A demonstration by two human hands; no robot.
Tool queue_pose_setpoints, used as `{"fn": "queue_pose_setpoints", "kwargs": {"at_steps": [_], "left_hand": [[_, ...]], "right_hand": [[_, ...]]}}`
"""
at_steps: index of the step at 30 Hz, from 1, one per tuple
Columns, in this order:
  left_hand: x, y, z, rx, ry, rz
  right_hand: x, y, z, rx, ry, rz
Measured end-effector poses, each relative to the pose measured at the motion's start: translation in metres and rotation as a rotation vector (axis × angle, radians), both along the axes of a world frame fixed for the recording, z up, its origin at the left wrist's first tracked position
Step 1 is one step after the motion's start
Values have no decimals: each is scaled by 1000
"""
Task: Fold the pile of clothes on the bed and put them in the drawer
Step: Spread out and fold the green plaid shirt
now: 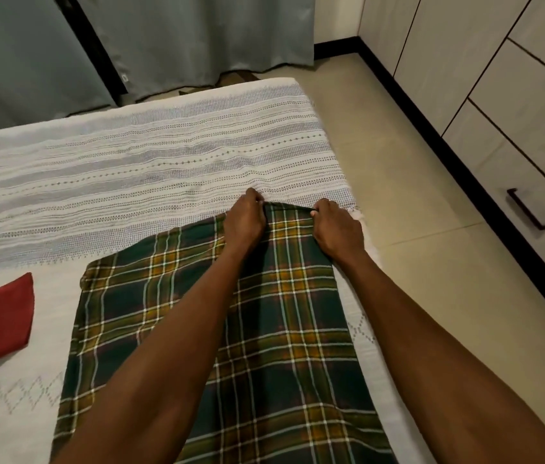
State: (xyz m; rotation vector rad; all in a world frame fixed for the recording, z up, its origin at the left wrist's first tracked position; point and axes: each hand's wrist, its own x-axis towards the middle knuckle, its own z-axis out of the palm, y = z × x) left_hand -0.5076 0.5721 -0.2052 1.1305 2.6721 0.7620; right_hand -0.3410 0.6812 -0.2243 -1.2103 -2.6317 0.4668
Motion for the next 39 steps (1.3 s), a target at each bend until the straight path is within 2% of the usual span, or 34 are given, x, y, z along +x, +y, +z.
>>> {"fn": "queue_pose_setpoints", "kwargs": {"at_steps": [2,5,8,14,18,21,23,26,31,34,36,39], "left_hand": [[4,-4,-4,52,-109,18],[19,-27,-7,-20,-45,-143],[47,-61,-2,-91,-103,-262],[142,-151,30,-104,213,-313],[204,-195,22,-228,178,-345],[222,-203,18,-265,97,-365],[228,-206,18,-299,58,-433],[240,-213,18,-324,-12,-502],[284,-256,20,-396,67,-434],[301,-277,14,-470,53,-444],[304,-277,19,-445,52,-444],[319,-284,28,-458,64,-531]], "right_hand": [[1,0,-4,-16,25,-15],[1,2,-6,-47,28,-5],[4,-4,4,-166,72,-33],[60,-58,31,-412,184,-71],[134,-120,43,-259,45,-173],[178,-167,46,-267,-185,-138],[197,-186,45,-224,-268,-91],[205,-192,54,-220,-273,-164],[214,-216,63,-233,-135,-219],[251,-254,55,-42,-51,-98],[280,-282,41,86,-55,-8],[324,-317,21,54,-185,-46]]}}
